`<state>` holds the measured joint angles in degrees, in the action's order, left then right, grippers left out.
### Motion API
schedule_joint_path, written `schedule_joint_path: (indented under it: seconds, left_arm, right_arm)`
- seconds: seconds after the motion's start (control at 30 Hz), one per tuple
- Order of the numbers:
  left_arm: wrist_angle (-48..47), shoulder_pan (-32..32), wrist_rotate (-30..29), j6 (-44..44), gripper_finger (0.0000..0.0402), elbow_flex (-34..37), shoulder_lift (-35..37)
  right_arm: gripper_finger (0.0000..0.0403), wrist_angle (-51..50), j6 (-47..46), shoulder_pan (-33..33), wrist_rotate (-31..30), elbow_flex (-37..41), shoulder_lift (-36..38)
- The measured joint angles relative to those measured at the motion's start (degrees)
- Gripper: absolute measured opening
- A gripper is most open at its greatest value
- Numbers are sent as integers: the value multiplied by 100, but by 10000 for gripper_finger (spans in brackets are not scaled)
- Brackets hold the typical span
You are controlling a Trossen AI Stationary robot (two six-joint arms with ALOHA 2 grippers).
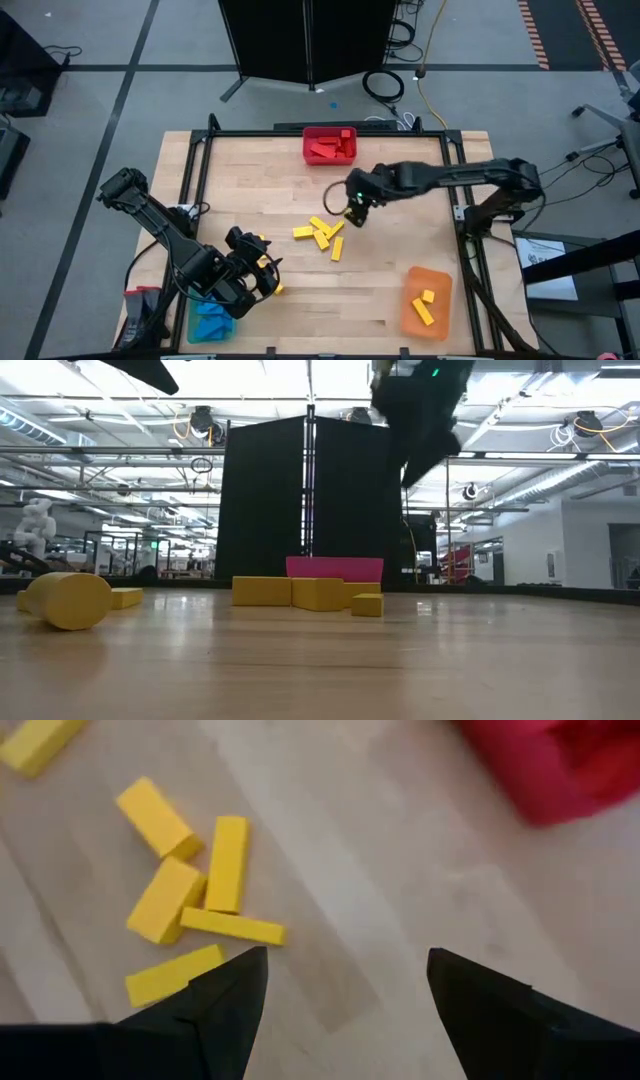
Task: Sort blocks
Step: Put the yellow block into the orange bin
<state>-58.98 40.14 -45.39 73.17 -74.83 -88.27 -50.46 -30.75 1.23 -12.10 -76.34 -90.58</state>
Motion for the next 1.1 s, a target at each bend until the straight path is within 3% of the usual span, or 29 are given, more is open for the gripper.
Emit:
schedule_joint_path:
  seconds: [0.2,0.43,0.87,1.0,1.1]
  left_arm:
    - [61,1,15,4,264,0,0]
    - [56,0,17,4,264,1,0]
    - [57,0,17,22,264,1,0]
    - [52,0,17,22,264,0,0]
    - [47,0,16,20,264,0,0]
  right_arm:
    - [269,808,1726,48,800,0,-679]
    - [269,1119,3875,-102,800,2,-1432]
    - [265,1544,4777,-91,812,2,-2384]
    - [221,1615,4789,-87,977,-12,-2551]
    - [146,1546,4775,-98,995,-24,-2602]
